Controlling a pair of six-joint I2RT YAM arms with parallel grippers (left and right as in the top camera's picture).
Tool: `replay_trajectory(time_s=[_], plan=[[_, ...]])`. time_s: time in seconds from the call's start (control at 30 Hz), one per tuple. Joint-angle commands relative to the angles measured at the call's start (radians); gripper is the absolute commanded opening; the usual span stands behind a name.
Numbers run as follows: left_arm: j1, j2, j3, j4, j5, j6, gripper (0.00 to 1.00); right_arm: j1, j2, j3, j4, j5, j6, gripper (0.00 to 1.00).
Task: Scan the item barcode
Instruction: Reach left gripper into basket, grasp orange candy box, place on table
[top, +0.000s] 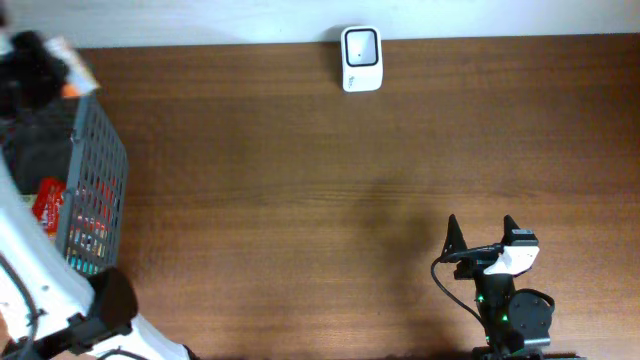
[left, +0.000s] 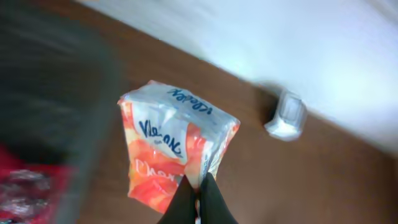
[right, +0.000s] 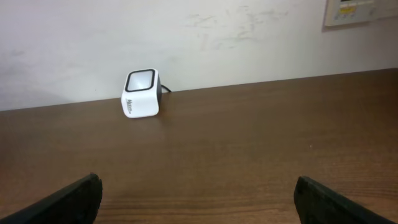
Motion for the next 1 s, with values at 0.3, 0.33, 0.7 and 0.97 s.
replay_trajectory(time_s=[0.3,0.33,0.7,0.97], plan=[[-0.919,0.166,-0.78,0.286,-0.153,0.087,0.0,-0.006,-0.007,-0.007,-0.004,0.01,-0.003,0.98],[-0.929,0.167,-0.832,0.327,-0.153,0.087,0.0,-0.006,-0.007,-0.007,-0.004,0.01,-0.003,0.98],[-0.799,0.166,-0.481,0.13,-0.266,0.087,0.99,-0.006,-0.007,-0.007,-0.004,0.01,-0.003,0.98],[-0.126,0.032,0.306,-0.097,-0.372,-0.034,0.99,-0.006,-0.007,-0.007,-0.004,0.01,-0.003,0.98]])
